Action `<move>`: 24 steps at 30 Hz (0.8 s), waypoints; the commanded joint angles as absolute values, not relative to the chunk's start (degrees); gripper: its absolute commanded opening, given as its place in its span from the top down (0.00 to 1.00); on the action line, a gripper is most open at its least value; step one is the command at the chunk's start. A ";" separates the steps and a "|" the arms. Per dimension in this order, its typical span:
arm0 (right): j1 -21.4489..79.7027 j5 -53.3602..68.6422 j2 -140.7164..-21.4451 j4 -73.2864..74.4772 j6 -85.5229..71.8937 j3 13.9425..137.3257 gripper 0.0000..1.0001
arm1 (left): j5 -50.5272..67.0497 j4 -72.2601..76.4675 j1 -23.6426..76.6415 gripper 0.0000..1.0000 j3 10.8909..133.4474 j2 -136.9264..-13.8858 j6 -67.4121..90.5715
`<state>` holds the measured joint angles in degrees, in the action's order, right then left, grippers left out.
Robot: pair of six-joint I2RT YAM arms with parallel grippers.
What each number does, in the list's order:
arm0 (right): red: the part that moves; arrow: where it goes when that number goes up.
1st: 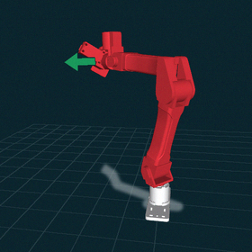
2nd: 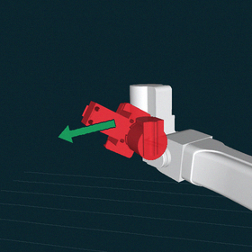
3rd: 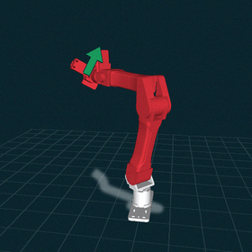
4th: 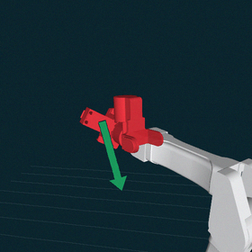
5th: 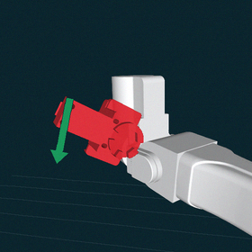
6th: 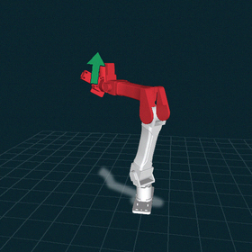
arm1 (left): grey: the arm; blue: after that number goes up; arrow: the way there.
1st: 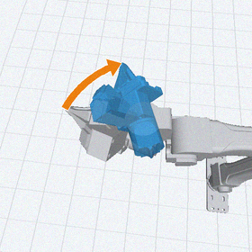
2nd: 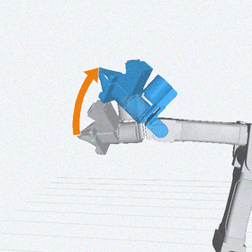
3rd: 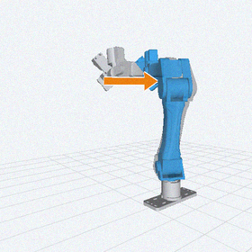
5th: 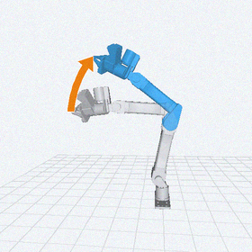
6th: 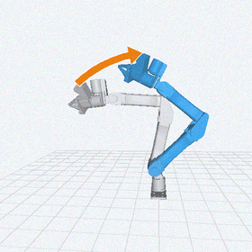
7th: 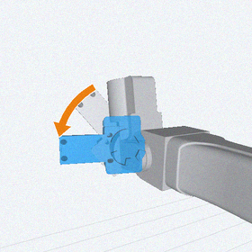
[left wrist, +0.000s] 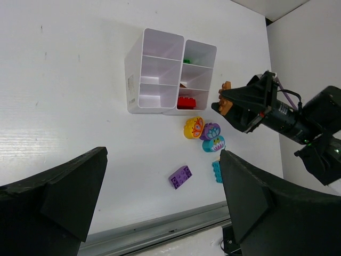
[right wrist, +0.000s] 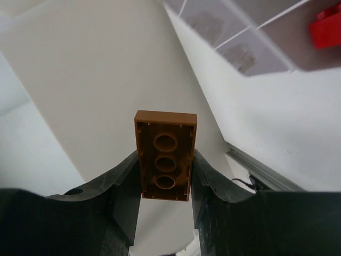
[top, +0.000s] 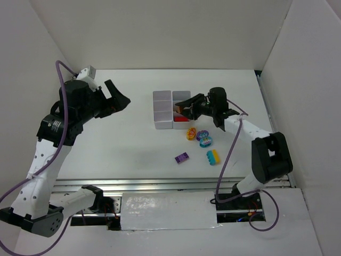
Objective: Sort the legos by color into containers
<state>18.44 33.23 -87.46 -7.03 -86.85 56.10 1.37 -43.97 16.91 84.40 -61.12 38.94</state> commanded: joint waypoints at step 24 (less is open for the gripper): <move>14.33 34.54 -101.86 -18.54 -86.75 59.85 0.93 | 5.62 -40.43 16.52 0.03 84.46 -60.91 36.12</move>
